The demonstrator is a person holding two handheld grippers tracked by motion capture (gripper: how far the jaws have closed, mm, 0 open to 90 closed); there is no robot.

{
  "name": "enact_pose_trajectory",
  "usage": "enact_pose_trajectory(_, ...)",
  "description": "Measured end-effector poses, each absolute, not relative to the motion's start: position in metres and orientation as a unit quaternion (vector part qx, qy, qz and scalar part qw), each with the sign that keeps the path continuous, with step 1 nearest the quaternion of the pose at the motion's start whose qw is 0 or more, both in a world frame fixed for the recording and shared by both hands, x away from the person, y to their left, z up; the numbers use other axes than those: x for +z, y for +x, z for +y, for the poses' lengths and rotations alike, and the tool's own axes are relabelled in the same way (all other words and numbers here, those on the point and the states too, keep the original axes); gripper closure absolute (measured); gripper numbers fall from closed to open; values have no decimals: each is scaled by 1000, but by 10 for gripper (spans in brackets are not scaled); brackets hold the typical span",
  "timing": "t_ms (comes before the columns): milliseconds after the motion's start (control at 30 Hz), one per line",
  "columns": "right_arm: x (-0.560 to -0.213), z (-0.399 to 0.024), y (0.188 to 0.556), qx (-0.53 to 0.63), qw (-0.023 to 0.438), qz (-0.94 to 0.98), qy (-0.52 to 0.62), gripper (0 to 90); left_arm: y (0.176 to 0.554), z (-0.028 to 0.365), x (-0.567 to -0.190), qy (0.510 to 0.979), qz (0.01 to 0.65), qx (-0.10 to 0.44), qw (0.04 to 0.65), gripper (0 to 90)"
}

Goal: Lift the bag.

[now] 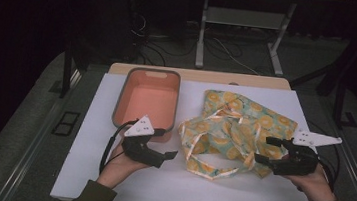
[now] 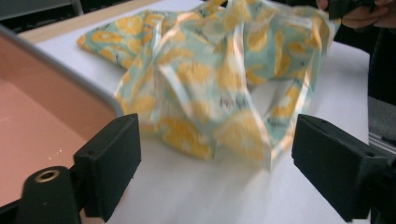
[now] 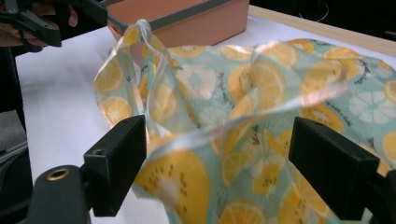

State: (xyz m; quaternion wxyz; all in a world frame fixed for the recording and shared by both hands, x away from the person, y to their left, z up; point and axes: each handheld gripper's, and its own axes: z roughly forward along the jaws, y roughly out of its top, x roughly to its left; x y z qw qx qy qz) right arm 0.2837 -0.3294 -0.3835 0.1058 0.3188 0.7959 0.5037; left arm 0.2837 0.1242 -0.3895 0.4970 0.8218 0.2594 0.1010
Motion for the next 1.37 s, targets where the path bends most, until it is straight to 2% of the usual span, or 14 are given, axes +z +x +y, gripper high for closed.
enact_pose_trajectory(133,-394,-332,279,505,103,796,318,136,278,136,-397,825,262,107,488,116)
enact_pose_trajectory(600,-419,-343,266,506,96,795,319,120,272,161,-421,828,281,101,474,0)
enact_pose_trajectory(900,-432,-338,264,479,100,814,312,119,272,163,-431,829,287,95,471,0)
enact_pose_trajectory(1367,-434,-338,264,480,99,814,312,120,272,163,-430,828,287,92,473,0)
